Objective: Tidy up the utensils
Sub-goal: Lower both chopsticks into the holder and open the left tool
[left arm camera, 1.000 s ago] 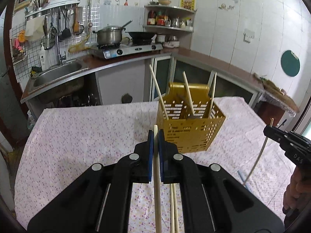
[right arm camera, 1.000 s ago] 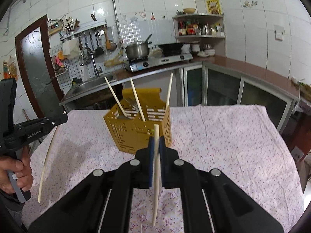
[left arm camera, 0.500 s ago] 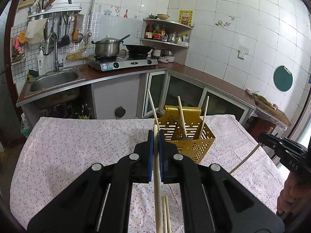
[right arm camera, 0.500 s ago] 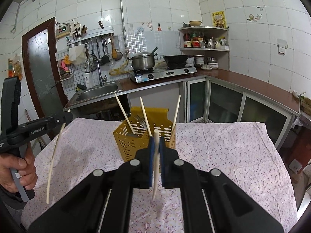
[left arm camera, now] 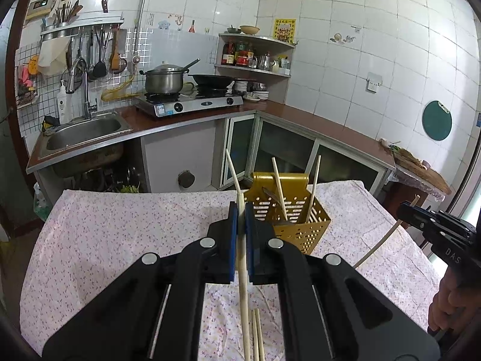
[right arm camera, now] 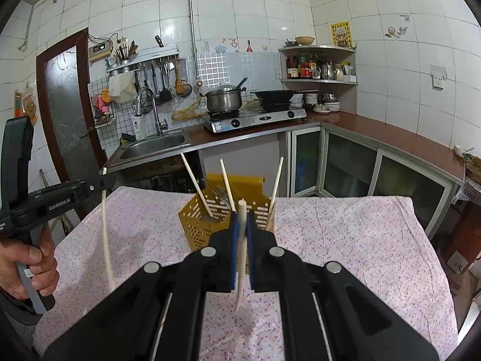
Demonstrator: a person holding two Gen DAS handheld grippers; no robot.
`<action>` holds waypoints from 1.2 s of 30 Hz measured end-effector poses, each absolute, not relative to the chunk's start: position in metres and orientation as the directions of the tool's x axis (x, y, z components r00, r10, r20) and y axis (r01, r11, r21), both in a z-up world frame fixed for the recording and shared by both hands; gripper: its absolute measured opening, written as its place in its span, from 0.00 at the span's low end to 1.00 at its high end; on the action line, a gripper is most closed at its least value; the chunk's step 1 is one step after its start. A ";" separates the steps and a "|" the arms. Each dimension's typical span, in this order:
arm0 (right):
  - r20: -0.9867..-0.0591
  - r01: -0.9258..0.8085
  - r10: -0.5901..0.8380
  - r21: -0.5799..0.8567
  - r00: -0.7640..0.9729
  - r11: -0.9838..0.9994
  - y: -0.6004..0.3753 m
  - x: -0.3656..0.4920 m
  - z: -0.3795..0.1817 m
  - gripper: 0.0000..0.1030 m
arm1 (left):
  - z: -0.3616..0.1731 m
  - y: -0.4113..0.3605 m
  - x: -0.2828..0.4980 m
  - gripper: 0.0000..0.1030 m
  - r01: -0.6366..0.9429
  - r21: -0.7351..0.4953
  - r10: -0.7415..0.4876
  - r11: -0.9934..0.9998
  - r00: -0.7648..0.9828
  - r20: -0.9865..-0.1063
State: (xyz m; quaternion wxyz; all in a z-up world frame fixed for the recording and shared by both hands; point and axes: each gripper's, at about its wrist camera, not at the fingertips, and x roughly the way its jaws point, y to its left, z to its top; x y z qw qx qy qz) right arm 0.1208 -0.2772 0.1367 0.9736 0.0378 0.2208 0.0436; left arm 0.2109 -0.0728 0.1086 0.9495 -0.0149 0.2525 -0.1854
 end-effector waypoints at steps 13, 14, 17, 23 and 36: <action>-0.267 -0.060 0.063 0.019 0.962 0.998 -0.262 0.162 0.223 0.06 | 0.198 -0.115 0.234 0.04 0.373 -0.063 -0.377 0.926 0.892 -0.251; -0.266 -0.058 0.060 0.014 0.962 0.998 -0.261 0.168 0.226 0.06 | 0.202 -0.119 0.238 0.04 0.365 -0.053 -0.366 0.930 0.899 -0.242; -0.273 -0.046 0.044 0.001 0.961 0.999 -0.260 0.183 0.229 0.06 | 0.210 -0.131 0.253 0.04 0.340 -0.037 -0.340 0.940 0.914 -0.222; -0.296 -0.038 0.035 -0.005 0.955 0.999 -0.261 0.205 0.221 0.06 | 0.196 -0.146 0.288 0.04 0.319 -0.036 -0.318 0.947 0.918 -0.237; -0.375 -0.029 0.040 0.037 0.926 0.999 -0.273 0.239 0.192 0.07 | 0.142 -0.141 0.326 0.06 0.306 -0.070 -0.310 0.949 0.874 -0.373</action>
